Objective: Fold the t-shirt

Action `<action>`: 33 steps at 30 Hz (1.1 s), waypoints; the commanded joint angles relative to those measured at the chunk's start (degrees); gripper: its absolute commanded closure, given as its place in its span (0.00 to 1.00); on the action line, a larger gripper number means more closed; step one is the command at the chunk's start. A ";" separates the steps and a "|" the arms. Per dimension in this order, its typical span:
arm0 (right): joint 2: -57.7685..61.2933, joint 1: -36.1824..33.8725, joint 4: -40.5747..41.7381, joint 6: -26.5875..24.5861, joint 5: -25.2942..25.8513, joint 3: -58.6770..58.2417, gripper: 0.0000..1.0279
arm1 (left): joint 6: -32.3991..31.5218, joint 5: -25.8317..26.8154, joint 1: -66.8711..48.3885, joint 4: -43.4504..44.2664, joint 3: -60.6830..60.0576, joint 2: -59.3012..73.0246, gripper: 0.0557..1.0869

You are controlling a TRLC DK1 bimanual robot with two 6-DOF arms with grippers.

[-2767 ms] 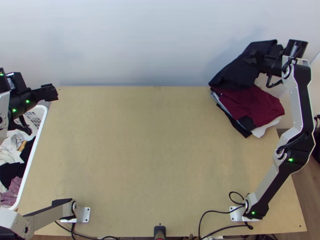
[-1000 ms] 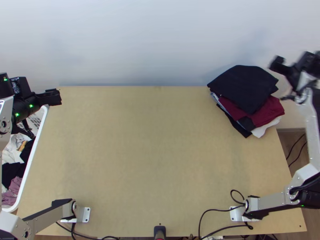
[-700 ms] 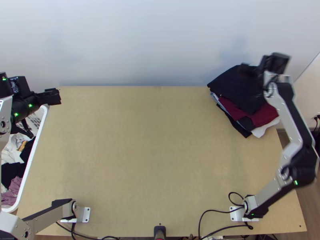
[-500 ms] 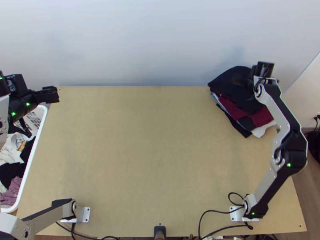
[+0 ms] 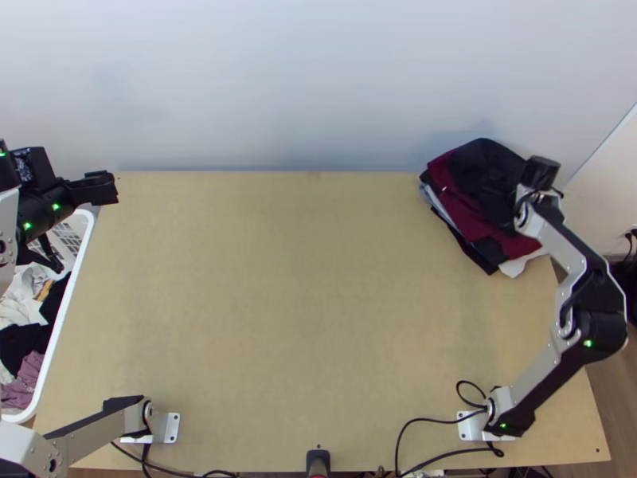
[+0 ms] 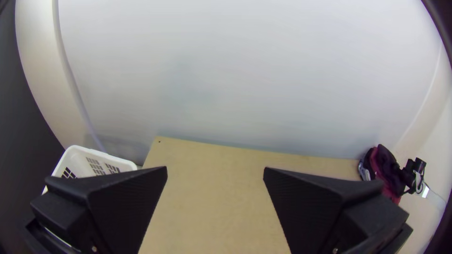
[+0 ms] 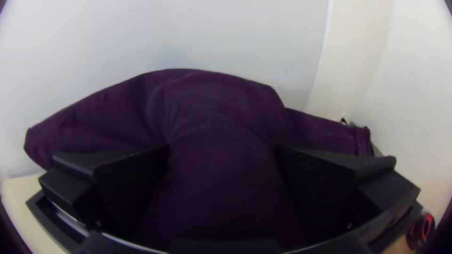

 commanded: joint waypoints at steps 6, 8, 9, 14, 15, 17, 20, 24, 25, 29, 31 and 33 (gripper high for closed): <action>-0.63 5.24 4.62 -4.05 2.30 -10.16 0.03 | 0.23 0.37 -0.37 -0.15 1.49 -0.03 0.03; -1.78 4.89 5.50 -3.97 3.01 -9.37 0.03 | 0.32 0.37 -0.19 -0.15 1.67 -0.21 0.03; -2.92 4.54 5.68 -3.97 4.06 -8.58 0.03 | 0.32 0.37 -0.11 -0.15 1.67 -0.38 0.03; -9.33 2.69 5.94 -4.14 5.99 -3.83 0.03 | 0.58 0.37 0.42 -0.50 1.49 -0.65 0.03; -10.92 2.51 5.85 -4.14 6.17 -3.13 0.03 | 0.67 0.37 0.42 -0.50 1.49 -0.65 0.03; -13.90 1.99 5.15 -4.41 6.43 -1.72 0.03 | 0.67 0.37 0.42 -0.41 1.58 -0.65 0.03; -17.77 1.11 5.24 -4.49 6.87 -1.37 0.03 | 0.58 0.37 0.42 -0.41 1.58 -0.56 0.03; -16.98 -1.00 5.59 -4.76 7.23 -2.86 0.03 | 0.58 0.46 0.42 -0.23 1.58 -0.56 0.03; -16.01 -1.79 5.59 -4.67 7.23 -3.30 0.03 | 0.58 0.37 0.42 -0.32 1.49 -0.56 0.03; -10.48 -3.81 6.12 -4.58 7.23 -5.50 0.03 | 0.58 0.37 0.42 -0.23 1.58 -0.56 0.03; -6.61 -4.87 6.38 -4.49 7.23 -6.03 0.03 | 0.58 0.37 0.42 -0.32 1.58 -0.65 0.03; -1.86 -6.19 6.91 -4.49 7.23 -6.20 0.03 | 0.58 0.37 0.42 -0.32 1.58 -0.65 0.03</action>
